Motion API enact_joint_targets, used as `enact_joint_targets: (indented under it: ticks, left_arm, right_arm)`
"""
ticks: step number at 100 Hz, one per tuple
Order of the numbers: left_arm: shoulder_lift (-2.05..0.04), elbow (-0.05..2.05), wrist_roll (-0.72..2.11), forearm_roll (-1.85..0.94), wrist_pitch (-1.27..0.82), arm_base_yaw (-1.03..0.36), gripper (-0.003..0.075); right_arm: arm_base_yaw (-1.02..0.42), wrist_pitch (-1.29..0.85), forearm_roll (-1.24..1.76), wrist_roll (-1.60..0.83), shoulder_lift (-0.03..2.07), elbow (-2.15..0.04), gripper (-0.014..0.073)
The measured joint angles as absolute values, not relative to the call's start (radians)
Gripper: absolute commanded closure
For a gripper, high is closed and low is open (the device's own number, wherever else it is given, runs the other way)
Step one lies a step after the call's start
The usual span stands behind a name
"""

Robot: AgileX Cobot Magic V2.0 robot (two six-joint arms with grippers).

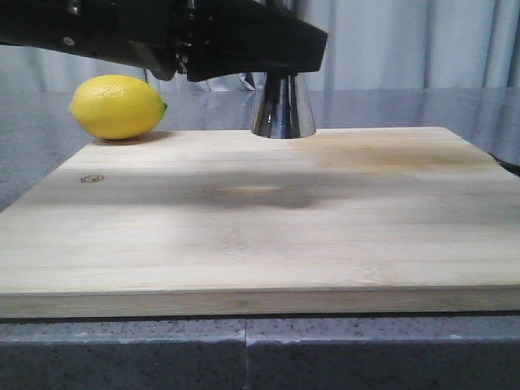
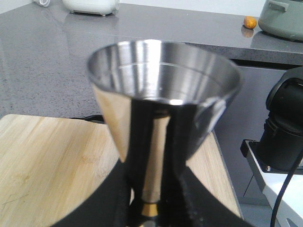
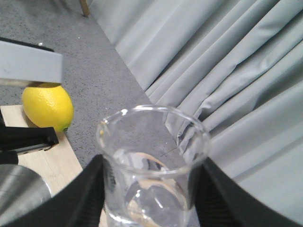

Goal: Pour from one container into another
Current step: 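Tilt the beaker with the right gripper to start pouring into the jigger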

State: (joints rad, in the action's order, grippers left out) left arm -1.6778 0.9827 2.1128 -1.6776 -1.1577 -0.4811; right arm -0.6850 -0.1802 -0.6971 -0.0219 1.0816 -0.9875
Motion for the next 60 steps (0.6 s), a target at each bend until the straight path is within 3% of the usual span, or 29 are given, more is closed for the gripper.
enact_joint_targets:
  ticks: [60]
  left_arm:
    - [-1.678,0.983,2.111,-1.676,-1.158,-0.481,0.0739]
  right_arm:
    - [-0.745,-0.245,-0.758,-0.022,1.084,-0.991,0.0398]
